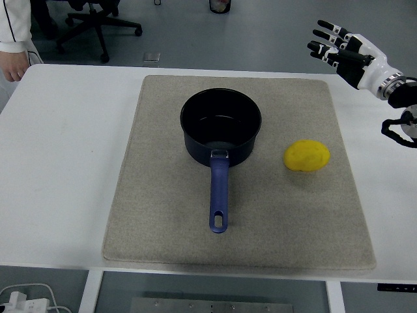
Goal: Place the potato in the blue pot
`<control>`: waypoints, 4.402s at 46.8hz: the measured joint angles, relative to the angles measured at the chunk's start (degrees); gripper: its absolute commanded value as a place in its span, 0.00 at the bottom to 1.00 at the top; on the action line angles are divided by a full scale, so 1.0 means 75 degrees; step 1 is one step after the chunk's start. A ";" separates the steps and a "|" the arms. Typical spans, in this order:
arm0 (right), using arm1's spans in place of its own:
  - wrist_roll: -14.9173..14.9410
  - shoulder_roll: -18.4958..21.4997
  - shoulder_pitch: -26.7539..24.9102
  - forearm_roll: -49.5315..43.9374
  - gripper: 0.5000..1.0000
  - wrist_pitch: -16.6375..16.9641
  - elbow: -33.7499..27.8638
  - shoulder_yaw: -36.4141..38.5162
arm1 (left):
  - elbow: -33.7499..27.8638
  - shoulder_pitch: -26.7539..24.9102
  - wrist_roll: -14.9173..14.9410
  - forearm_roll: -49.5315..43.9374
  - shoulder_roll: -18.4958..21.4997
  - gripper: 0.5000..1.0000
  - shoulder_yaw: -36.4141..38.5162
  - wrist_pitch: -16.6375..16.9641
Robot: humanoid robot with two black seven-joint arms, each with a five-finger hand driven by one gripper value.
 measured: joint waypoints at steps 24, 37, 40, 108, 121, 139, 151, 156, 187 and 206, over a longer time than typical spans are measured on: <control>0.0000 -0.0402 0.0092 -0.2426 0.86 0.0253 0.0662 -0.0015 | -0.0001 0.0001 0.0003 0.0000 0.0000 0.99 0.0000 0.0008; 0.0009 -0.0927 0.0108 -0.3557 0.86 0.0363 0.1464 -0.0455 | -0.0001 0.0000 0.0000 0.0000 0.0000 0.99 0.0000 0.0009; 0.0018 -0.1046 0.0194 -0.3788 0.86 0.0361 0.1654 -0.0597 | -0.0001 0.0000 0.0000 0.0000 0.0000 0.99 0.0000 0.0009; 0.0035 -0.2024 0.0970 -0.7494 0.86 0.0929 0.3131 -0.2217 | -0.0001 0.0001 0.0000 0.0000 0.0000 0.99 0.0000 0.0005; 0.0035 -0.2036 0.0838 -0.7628 0.86 0.1147 0.3211 -0.2304 | -0.0001 0.0000 0.0000 0.0000 0.0000 0.99 0.0000 0.0004; 0.0124 -0.1944 0.0331 -0.8338 0.86 0.0314 0.3370 -0.2309 | -0.0001 0.0000 0.0000 0.0000 0.0000 0.99 0.0000 0.0008; 0.0140 -0.1952 0.0165 -0.8483 0.85 0.0037 0.3455 -0.2305 | -0.0001 0.0000 0.0000 0.0000 0.0000 0.99 0.0000 0.0007; 0.0140 -0.1933 0.0127 -0.8491 0.84 -0.0092 0.3454 -0.2305 | -0.0001 0.0000 0.0000 0.0000 0.0000 0.99 0.0000 0.0005; 0.0323 -0.1859 -0.0061 -0.8734 0.37 -0.0665 0.3430 -0.2531 | -0.0001 0.0000 0.0002 0.0000 0.0000 0.99 0.0000 0.0008; 0.0373 -0.1897 0.0010 -0.8759 0.00 -0.0705 0.3384 -0.2539 | -0.0001 0.0000 -0.0001 0.0000 0.0000 0.99 0.0000 0.0005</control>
